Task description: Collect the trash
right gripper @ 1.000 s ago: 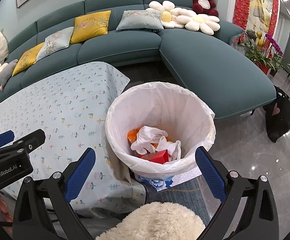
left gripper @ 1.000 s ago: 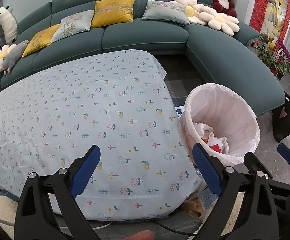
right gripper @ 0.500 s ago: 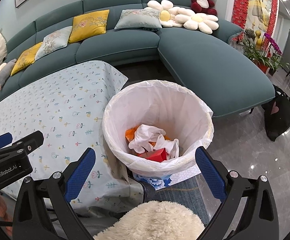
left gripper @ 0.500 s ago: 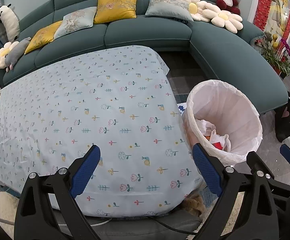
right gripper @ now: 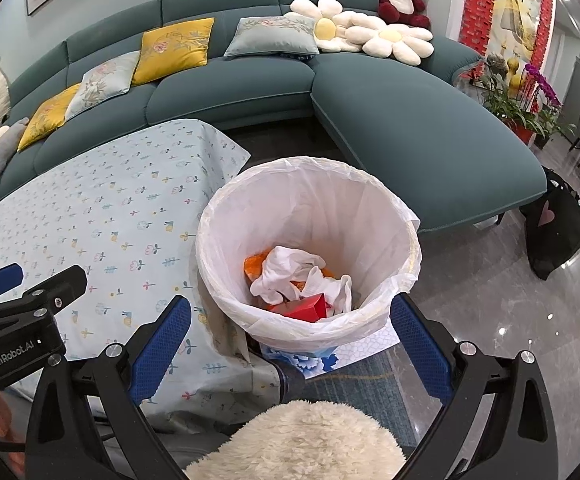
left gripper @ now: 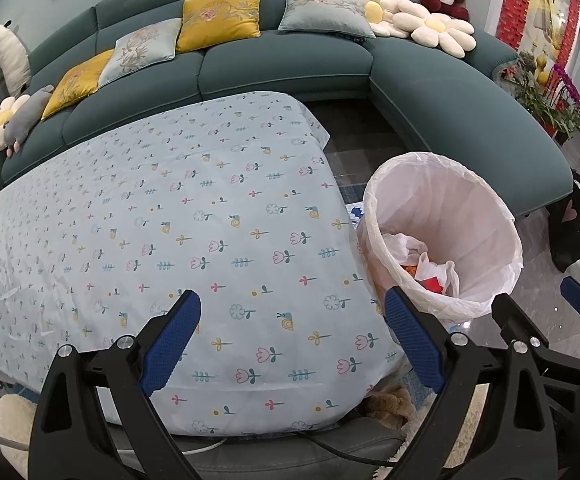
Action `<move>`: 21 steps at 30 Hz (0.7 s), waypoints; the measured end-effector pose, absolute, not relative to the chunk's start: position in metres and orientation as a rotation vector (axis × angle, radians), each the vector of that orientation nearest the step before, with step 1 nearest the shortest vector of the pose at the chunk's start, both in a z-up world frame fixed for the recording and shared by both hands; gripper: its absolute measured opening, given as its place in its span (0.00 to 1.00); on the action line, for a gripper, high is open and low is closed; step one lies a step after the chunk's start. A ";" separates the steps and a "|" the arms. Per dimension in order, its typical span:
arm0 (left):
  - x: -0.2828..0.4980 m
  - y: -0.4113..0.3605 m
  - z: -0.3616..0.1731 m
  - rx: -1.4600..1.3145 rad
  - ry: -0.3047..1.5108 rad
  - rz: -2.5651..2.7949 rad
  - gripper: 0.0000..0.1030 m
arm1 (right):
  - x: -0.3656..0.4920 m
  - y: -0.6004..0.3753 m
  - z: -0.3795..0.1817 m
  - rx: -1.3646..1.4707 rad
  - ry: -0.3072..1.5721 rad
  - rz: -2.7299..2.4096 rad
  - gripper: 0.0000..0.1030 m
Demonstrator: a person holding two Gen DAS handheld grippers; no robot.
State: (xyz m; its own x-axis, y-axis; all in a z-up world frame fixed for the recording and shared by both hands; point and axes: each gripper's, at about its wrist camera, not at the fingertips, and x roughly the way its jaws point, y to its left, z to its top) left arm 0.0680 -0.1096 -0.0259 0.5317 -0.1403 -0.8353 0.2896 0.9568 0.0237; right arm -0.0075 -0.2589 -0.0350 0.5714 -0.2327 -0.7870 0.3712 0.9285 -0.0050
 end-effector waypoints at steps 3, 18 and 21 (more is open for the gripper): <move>0.068 -0.110 -0.026 0.166 0.978 -0.257 0.86 | -0.007 -0.259 -0.035 0.167 0.894 -0.358 0.93; 0.069 -0.110 -0.026 0.163 0.979 -0.273 0.86 | -0.007 -0.260 -0.033 0.166 0.892 -0.361 0.93; 0.069 -0.111 -0.025 0.167 0.976 -0.277 0.86 | -0.006 -0.261 -0.032 0.169 0.892 -0.364 0.93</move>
